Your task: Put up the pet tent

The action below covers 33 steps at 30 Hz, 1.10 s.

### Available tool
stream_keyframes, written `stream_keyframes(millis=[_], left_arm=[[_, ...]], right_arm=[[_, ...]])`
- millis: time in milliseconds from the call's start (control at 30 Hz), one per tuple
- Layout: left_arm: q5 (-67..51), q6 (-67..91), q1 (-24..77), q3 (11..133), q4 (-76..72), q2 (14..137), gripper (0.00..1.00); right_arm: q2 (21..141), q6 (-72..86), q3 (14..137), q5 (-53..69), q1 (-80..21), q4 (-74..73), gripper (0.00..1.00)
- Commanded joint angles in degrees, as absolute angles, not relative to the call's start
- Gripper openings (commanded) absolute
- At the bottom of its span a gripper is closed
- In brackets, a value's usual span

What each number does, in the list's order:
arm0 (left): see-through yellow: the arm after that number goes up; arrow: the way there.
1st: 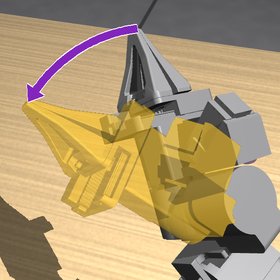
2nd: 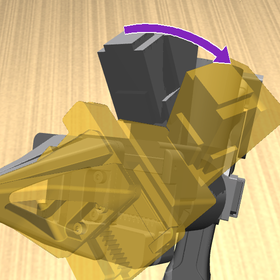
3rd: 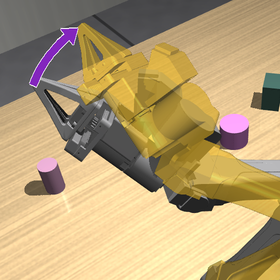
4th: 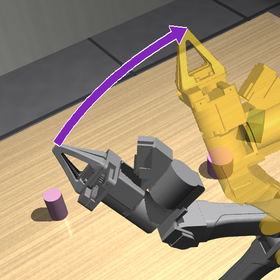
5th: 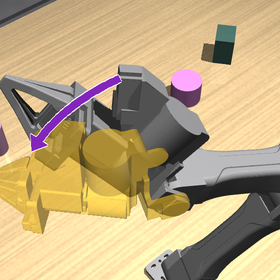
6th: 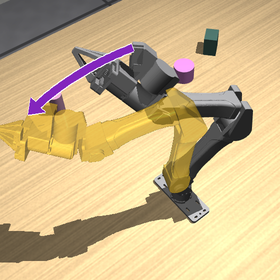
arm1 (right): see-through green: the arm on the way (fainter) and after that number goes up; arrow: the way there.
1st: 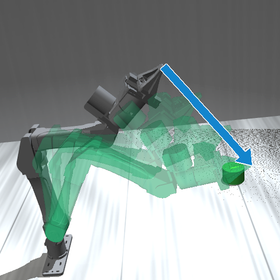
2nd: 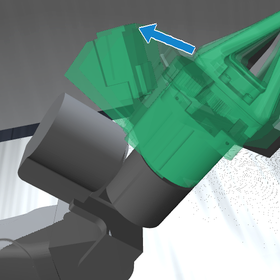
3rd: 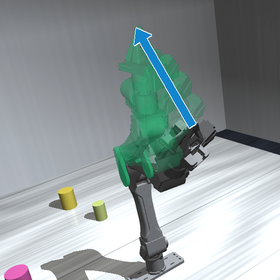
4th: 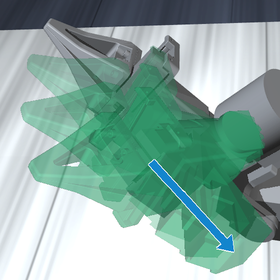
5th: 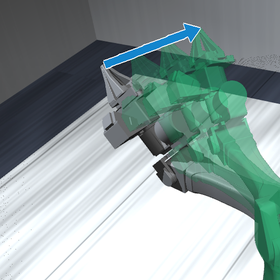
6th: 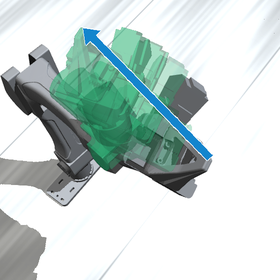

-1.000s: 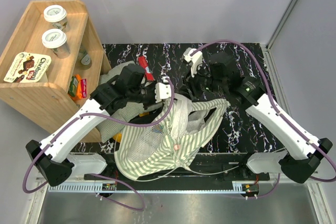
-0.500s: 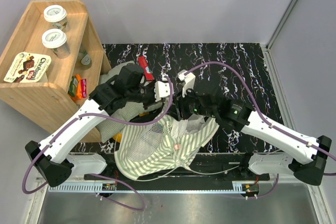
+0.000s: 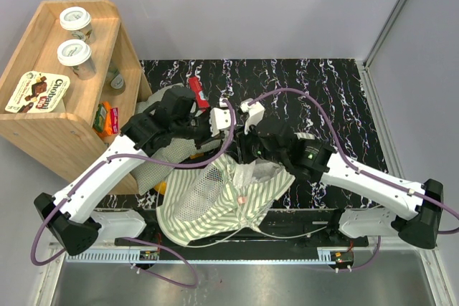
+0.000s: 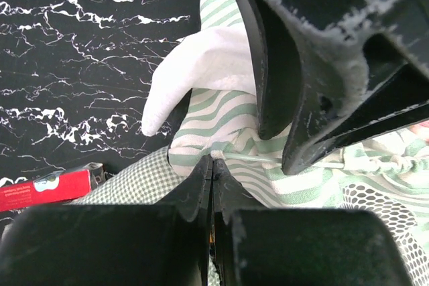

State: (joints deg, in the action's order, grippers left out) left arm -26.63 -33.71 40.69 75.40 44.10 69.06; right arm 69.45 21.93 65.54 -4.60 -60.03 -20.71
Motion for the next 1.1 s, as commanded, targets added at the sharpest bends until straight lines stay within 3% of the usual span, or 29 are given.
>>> stream_keyframes(millis=[0,267,700,733,800,900,1067], left_arm=[[-31.46,-30.59,40.96,77.61,46.4,68.2,0.0],[-34.8,-31.02,40.87,77.43,47.28,67.77,0.0],[-34.29,-34.11,40.78,79.19,49.4,66.8,0.0],[-32.54,-33.49,40.87,78.93,48.79,66.62,0.02],[-27.71,-31.65,40.43,78.14,47.2,66.36,0.23],[-23.39,-28.75,38.24,77.0,44.4,65.66,0.4],[-22.24,-21.64,35.25,77.95,41.49,65.74,0.47]], right_arm=[[70.13,23.38,63.64,-9.66,-60.56,-15.91,0.31],[72.95,20.57,64.68,-11.95,-60.47,-12.13,0.0],[79.54,22.67,68.12,3.16,-48.78,-4.76,0.0],[79.63,22.41,67.77,3.6,-48.52,-3.96,0.0],[79.72,21.45,67.33,4.22,-48.25,-3.6,0.0],[79.63,21.09,64.44,5.8,-47.64,-2.64,0.0],[80.42,21.1,60.03,9.49,-47.55,1.75,0.0]])
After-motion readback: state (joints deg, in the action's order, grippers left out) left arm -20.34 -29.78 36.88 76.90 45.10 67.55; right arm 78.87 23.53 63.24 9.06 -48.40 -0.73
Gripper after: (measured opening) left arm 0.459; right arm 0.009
